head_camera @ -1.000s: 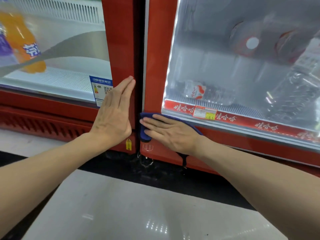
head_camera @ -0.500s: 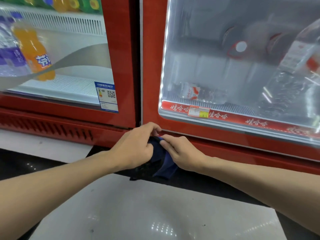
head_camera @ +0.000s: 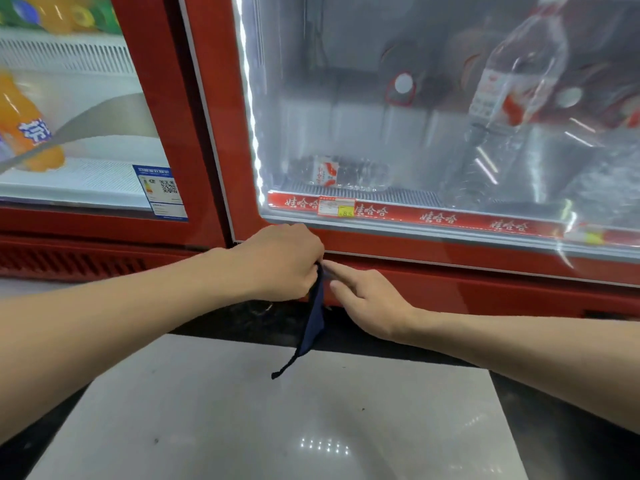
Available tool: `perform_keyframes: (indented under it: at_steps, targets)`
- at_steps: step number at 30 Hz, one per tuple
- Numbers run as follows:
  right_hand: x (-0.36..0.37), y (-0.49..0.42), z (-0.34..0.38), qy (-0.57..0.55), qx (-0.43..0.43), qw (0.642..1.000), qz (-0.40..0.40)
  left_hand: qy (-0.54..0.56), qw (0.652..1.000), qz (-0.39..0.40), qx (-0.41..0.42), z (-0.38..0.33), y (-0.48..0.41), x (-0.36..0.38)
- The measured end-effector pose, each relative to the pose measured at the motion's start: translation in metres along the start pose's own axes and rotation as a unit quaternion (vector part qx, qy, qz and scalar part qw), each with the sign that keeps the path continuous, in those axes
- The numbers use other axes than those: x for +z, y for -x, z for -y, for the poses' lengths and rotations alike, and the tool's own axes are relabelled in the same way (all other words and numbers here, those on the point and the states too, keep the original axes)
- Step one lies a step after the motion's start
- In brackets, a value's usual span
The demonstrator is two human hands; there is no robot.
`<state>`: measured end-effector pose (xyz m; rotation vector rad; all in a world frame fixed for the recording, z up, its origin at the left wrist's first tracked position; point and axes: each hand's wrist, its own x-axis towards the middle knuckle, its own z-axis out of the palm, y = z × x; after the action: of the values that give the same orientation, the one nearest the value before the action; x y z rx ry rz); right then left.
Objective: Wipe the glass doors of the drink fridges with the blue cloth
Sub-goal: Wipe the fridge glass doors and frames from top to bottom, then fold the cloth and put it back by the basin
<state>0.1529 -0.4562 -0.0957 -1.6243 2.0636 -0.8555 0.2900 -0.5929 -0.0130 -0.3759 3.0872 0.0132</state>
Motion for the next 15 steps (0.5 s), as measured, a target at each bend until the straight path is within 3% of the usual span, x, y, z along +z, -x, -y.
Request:
perform_keyframes:
  at_steps: [5,9,15]
  targets:
    - [0.009,0.025,0.004,-0.014,0.035,0.999,0.033,-0.08,0.994,0.078,0.003,-0.039,-0.019,-0.03]
    - [-0.001,0.026,-0.014,0.011,0.123,0.99,0.065,-0.043,0.991,0.128,-0.012,-0.043,-0.03,-0.047]
    - [-0.09,0.079,-0.061,-0.023,0.181,0.977,0.11,0.078,0.978,0.185,-0.059,-0.048,-0.047,-0.043]
